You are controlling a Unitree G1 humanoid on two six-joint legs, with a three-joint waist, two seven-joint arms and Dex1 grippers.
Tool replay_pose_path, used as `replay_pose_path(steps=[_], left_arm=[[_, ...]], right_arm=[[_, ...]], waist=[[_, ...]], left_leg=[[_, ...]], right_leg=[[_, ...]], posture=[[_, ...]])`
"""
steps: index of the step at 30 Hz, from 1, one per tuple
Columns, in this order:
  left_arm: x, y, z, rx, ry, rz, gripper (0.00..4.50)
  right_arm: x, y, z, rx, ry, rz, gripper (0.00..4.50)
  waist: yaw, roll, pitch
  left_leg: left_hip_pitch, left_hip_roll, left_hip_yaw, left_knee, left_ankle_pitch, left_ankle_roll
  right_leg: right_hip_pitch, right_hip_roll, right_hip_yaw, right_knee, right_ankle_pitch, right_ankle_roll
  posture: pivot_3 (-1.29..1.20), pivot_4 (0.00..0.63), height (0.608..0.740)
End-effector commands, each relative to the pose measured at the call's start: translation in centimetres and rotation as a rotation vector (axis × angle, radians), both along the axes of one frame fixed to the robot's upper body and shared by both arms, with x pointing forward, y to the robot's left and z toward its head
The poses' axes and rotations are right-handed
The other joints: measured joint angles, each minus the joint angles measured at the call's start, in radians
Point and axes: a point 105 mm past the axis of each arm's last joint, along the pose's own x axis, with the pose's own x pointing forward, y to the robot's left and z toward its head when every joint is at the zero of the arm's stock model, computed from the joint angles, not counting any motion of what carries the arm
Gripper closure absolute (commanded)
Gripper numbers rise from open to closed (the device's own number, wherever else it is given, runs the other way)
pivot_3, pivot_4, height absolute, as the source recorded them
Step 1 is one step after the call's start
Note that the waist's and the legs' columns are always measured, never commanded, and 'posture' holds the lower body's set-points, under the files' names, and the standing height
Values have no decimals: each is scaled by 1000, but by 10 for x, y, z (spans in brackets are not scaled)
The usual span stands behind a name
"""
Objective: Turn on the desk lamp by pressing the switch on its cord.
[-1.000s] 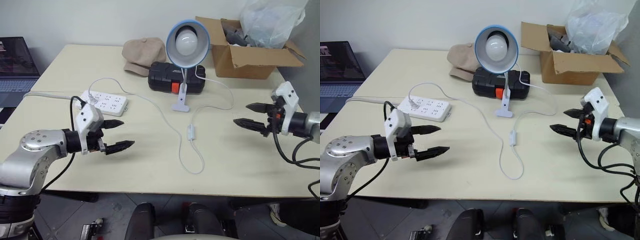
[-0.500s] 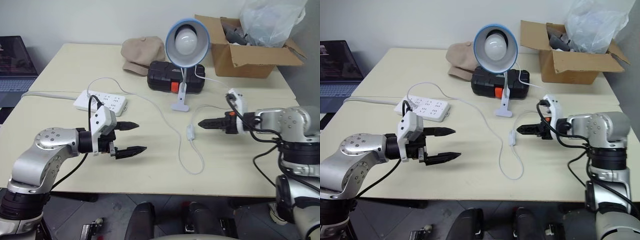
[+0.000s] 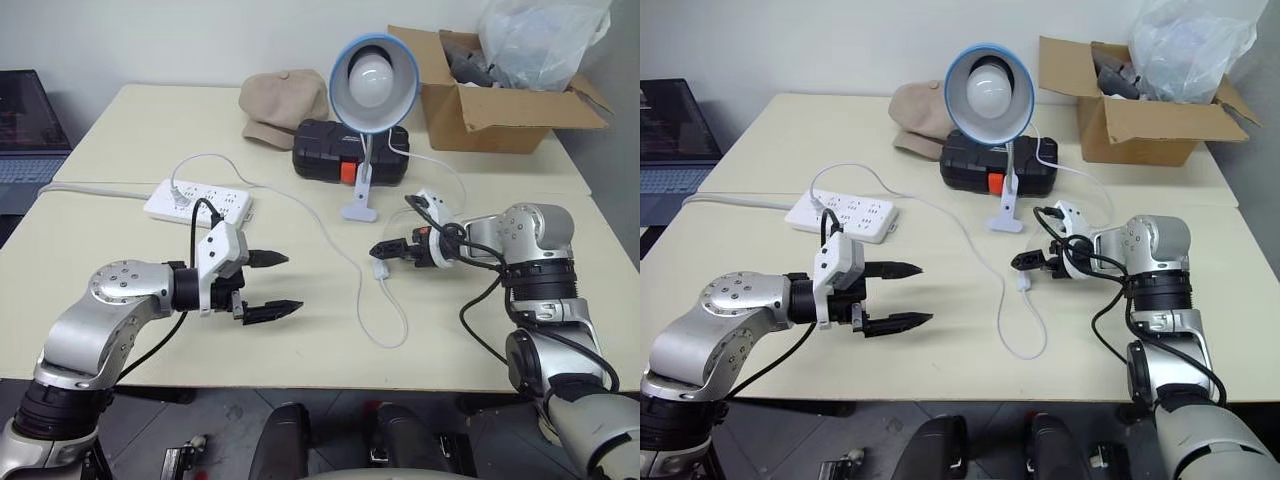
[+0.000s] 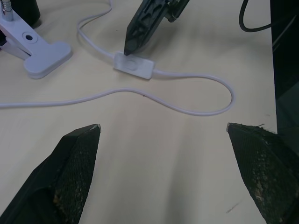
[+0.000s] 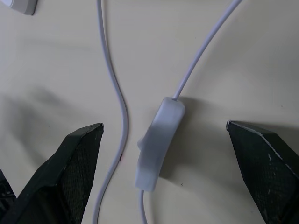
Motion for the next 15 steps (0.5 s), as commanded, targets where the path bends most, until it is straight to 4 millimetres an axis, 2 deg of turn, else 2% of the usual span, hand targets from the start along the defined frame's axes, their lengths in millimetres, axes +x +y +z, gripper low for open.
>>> replay_pose_path(steps=[1,12,13,15], left_arm=[[-3,-6,9,-4,-51,-24,0],[-2,-6,10,-17,-56,-14,0],[-2,-6,10,-17,-55,-13,0],[-3,-5,9,-15,-55,-12,0]], right_arm=[[8,5,9,20,-30,-1,78],[8,14,0,14,-17,23,78],[8,14,0,13,-16,24,444],[8,14,-1,11,-15,26,704]], waist=[[-1,0,0],[-6,0,0],[-6,0,0],[-7,0,0]], left_leg=[[0,0,0,0,0,0],[0,0,0,0,0,0],[1,0,0,0,0,0],[1,0,0,0,0,0]], right_leg=[[0,0,0,0,0,0],[0,0,1,0,1,0],[0,0,1,0,1,0],[0,1,1,0,1,0]], posture=[[0,150,740],[0,150,740],[0,150,740],[0,150,740]])
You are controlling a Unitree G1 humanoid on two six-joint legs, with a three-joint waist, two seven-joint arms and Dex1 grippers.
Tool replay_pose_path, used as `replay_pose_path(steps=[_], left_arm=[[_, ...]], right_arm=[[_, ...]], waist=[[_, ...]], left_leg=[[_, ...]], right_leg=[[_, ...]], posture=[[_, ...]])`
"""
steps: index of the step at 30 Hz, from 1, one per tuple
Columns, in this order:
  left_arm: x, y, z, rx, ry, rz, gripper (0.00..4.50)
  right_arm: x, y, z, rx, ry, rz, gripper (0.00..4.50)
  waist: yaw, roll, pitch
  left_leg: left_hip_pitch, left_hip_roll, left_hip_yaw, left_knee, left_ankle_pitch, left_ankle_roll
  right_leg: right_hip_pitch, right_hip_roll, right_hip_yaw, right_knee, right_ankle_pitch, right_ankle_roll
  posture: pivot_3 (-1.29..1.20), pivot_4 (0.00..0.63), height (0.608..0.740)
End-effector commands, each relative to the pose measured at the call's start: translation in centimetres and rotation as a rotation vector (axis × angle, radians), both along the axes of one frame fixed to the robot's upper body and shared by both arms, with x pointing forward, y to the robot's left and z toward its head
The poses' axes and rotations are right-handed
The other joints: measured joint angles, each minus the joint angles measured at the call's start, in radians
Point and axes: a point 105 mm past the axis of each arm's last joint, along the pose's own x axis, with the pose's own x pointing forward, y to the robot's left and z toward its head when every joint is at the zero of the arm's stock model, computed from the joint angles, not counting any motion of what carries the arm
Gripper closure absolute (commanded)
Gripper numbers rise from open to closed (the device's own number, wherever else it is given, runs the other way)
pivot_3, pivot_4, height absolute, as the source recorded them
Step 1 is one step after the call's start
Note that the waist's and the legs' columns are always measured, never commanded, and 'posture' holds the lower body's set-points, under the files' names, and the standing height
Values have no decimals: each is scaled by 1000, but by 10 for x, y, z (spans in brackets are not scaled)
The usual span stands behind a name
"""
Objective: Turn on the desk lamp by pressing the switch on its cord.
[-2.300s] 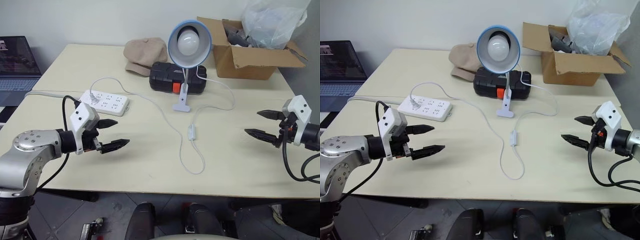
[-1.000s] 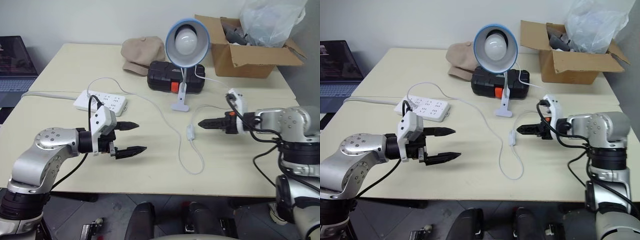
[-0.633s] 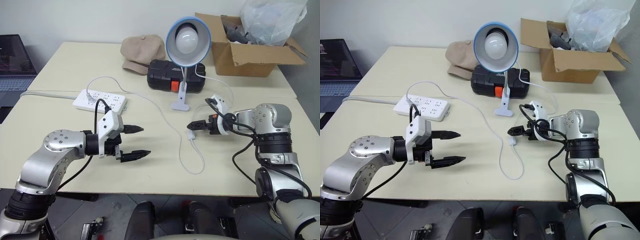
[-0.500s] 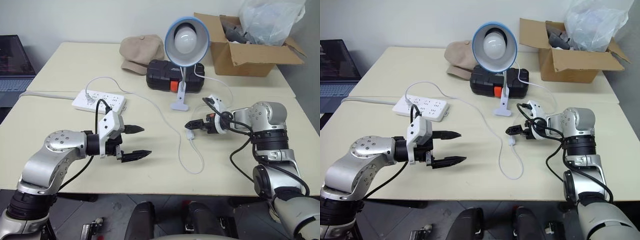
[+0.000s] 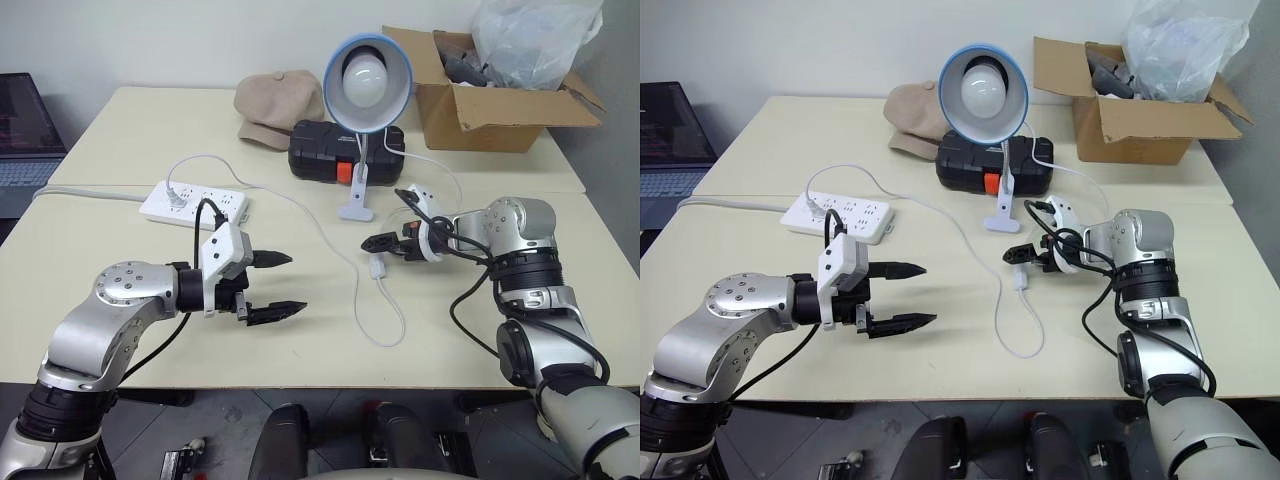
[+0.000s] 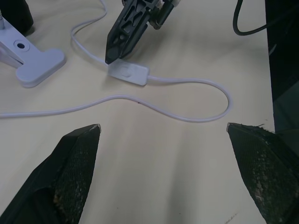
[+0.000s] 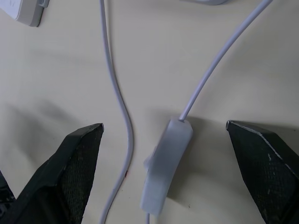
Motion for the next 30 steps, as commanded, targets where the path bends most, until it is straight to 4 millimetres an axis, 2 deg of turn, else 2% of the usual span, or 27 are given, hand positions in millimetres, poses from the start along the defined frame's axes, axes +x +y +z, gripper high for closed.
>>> replay_pose_path(steps=[1,14,18,23,27,30], left_arm=[[-2,-2,8,-10,-43,-14,0],[-2,-1,8,-2,-40,-23,0],[-1,5,15,0,-43,-18,0],[8,13,43,-77,-64,23,0],[10,4,70,-185,-33,6,0],[8,-7,82,-256,20,-41,0]], right_arm=[[0,5,1,2,-3,21,953],[1,0,2,47,7,1,4048],[0,0,10,104,-16,-9,4105],[5,-3,31,192,-177,-67,4105],[3,-10,44,209,-291,-77,4105],[-7,-12,59,244,-372,-42,4105]], waist=[[-1,0,0],[-3,0,0],[-3,0,0],[-3,0,0],[-3,0,0],[2,0,0]], left_leg=[[0,0,0,0,0,0],[0,0,0,0,0,0],[0,0,0,0,0,0],[-1,0,0,0,0,0],[-1,0,0,0,0,0],[-2,-1,0,0,0,0]], right_leg=[[0,0,0,0,0,0],[0,0,0,-1,0,0],[0,0,1,-1,0,1],[0,0,0,-1,0,1],[-1,0,0,-1,0,1],[-1,0,0,-2,0,2]], posture=[[0,150,740],[0,150,740],[0,150,740],[0,150,740],[0,150,740],[0,150,740]])
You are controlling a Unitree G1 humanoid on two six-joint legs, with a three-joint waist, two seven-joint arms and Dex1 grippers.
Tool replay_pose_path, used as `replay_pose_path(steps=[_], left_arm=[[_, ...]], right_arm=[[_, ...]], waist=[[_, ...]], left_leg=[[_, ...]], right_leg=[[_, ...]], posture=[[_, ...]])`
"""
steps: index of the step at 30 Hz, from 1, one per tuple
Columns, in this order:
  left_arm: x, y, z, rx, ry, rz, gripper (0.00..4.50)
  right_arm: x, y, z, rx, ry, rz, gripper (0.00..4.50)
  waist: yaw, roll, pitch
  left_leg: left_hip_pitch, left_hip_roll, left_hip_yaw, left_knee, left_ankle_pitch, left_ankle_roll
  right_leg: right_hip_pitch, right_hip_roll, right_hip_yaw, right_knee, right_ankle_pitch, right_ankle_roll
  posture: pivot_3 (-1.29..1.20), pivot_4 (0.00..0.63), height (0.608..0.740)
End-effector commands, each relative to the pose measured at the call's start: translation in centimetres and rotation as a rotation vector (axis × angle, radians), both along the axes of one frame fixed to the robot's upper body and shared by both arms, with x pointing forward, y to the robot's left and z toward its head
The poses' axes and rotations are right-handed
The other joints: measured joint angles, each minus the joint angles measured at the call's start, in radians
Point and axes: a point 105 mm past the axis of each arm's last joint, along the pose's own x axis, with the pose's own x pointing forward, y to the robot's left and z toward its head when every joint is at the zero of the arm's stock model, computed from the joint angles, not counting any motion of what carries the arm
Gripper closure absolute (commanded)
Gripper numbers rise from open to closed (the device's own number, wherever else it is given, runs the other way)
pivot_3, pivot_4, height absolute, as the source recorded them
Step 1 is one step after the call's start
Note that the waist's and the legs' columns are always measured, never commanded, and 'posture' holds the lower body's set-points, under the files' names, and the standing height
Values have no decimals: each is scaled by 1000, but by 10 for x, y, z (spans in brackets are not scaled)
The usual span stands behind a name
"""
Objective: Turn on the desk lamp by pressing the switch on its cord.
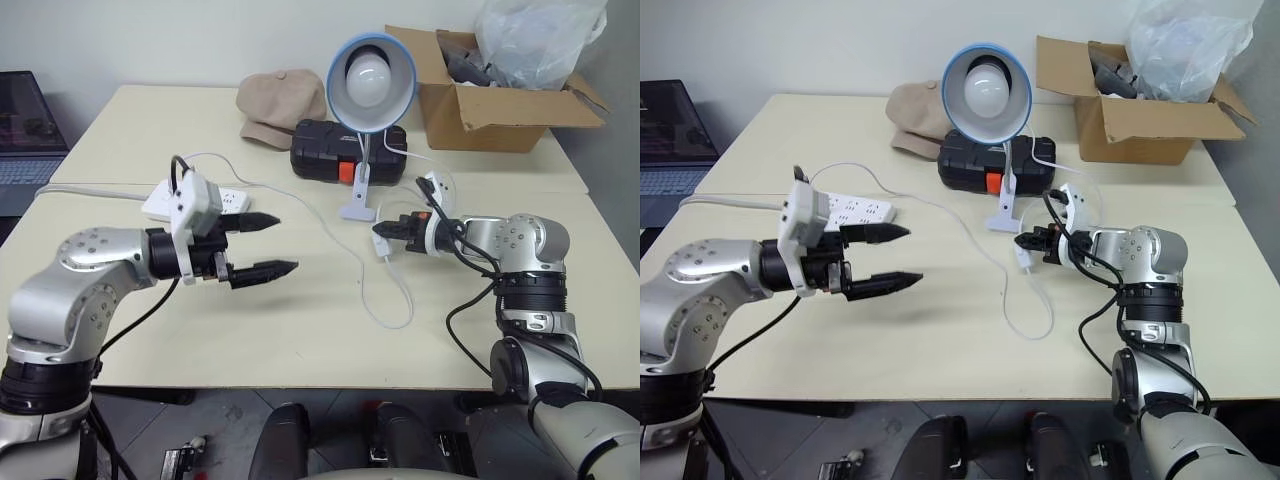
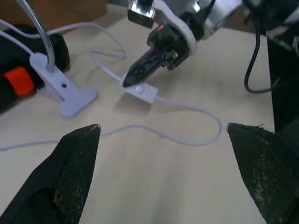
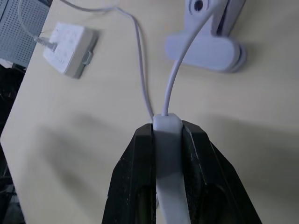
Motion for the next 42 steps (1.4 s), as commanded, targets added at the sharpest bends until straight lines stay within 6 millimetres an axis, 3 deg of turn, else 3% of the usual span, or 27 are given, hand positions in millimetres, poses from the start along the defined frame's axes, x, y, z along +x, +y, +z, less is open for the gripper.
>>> replay_pose_path(steps=[1,11,21,28,42], left_arm=[[-6,-10,18,-92,36,-56,0],[5,-43,-2,-217,243,-130,0],[4,-57,3,-359,336,-199,0],[8,-61,9,-440,368,-212,0],[-4,-73,5,-417,391,-291,0]], right_arm=[[-10,0,37,78,-175,48,4105],[-50,17,80,210,-378,223,4105],[-86,34,93,268,-436,410,4105],[-98,37,97,326,-409,480,4105],[-105,39,101,355,-386,502,4105]], waist=[[1,0,0],[0,0,0],[2,0,0],[3,0,0],[3,0,0]], left_leg=[[0,0,0,0,0,0],[1,1,0,0,0,0],[0,1,0,0,0,0],[0,0,0,1,0,0],[0,0,0,1,0,0]], right_leg=[[0,0,0,0,0,0],[0,1,0,1,0,0],[0,0,1,1,0,0],[0,0,1,1,0,0],[0,0,1,1,0,0]], posture=[[0,150,740],[0,150,740],[0,150,740],[0,150,740],[0,150,740]])
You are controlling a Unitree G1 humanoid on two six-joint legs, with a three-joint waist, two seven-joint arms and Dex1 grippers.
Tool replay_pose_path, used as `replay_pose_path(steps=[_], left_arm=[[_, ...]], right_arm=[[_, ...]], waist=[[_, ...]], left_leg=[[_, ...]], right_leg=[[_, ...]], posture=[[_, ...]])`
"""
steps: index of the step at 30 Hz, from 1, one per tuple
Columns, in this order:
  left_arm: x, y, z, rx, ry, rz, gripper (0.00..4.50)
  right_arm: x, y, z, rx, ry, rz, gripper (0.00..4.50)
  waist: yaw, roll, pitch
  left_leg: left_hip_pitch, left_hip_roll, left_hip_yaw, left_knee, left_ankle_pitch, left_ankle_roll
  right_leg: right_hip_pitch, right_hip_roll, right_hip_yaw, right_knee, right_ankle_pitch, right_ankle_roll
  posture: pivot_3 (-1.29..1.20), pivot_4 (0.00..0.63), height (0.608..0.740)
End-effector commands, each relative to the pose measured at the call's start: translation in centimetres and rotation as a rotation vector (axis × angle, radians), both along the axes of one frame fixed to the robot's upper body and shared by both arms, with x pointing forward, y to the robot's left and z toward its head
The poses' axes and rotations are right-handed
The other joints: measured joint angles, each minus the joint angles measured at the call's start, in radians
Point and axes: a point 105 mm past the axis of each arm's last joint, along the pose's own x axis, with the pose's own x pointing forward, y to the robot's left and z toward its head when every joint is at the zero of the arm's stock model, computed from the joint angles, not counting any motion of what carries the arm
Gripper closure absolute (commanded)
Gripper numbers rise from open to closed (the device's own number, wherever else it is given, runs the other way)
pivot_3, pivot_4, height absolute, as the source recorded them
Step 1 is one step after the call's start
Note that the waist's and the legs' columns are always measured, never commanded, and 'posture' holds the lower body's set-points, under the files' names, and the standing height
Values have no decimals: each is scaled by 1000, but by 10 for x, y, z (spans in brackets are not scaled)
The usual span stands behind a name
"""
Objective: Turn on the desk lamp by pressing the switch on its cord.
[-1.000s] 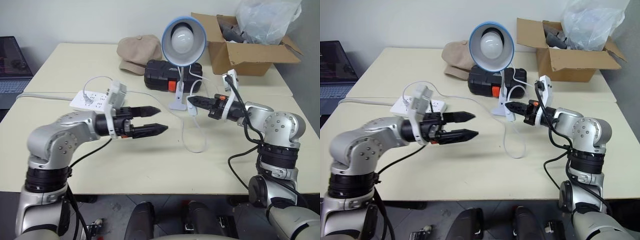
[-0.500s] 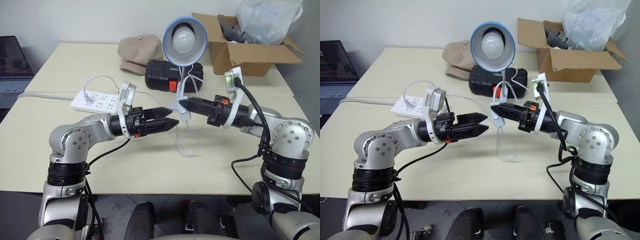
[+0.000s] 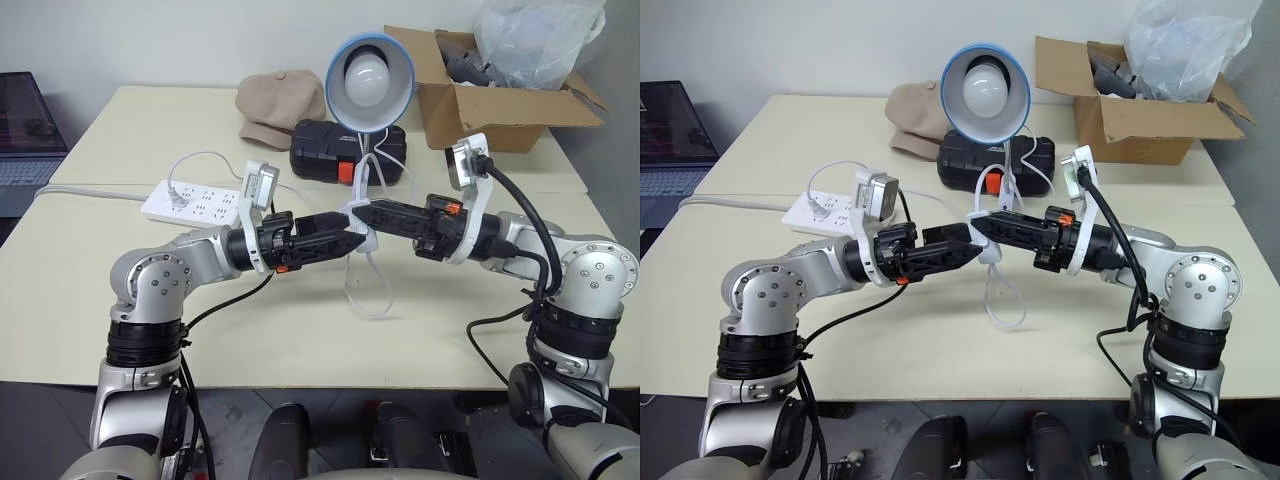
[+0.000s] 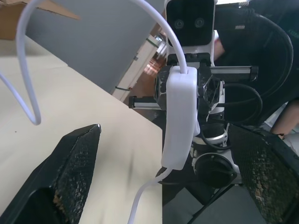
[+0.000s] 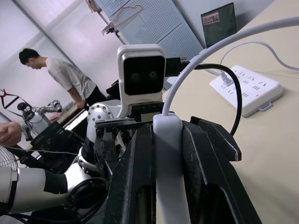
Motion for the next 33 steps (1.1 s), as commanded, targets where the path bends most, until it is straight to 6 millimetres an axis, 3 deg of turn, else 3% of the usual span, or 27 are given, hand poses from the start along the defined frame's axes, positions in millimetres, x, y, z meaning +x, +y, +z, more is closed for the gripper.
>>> replay_pose_path(steps=[1,7,14,27,33], left_arm=[[-8,-4,10,-19,-41,-42,0],[-8,-8,11,-37,-37,-57,0],[-11,-10,8,-42,-32,-79,1170],[-13,-11,3,-23,-42,-98,3774],[-13,-10,3,-28,-47,-95,3985]], right_arm=[[-7,2,10,22,-40,24,4105],[-10,6,11,25,-40,50,4105],[-12,8,12,25,-41,56,4105],[-11,8,17,36,-45,63,4105],[-11,8,18,39,-44,62,4106]], waist=[[0,0,0],[0,0,0],[0,0,0],[0,0,0],[0,0,0]], left_leg=[[0,0,0,0,0,0],[0,0,0,0,0,0],[0,0,0,0,0,0],[0,0,0,0,0,0],[0,0,0,0,0,0]], right_leg=[[0,0,0,0,0,0],[0,0,0,0,0,0],[0,0,0,0,0,0],[0,0,0,-1,0,0],[0,0,0,-1,0,0]], posture=[[0,150,740],[0,150,740],[0,150,740],[0,150,740],[0,150,740]])
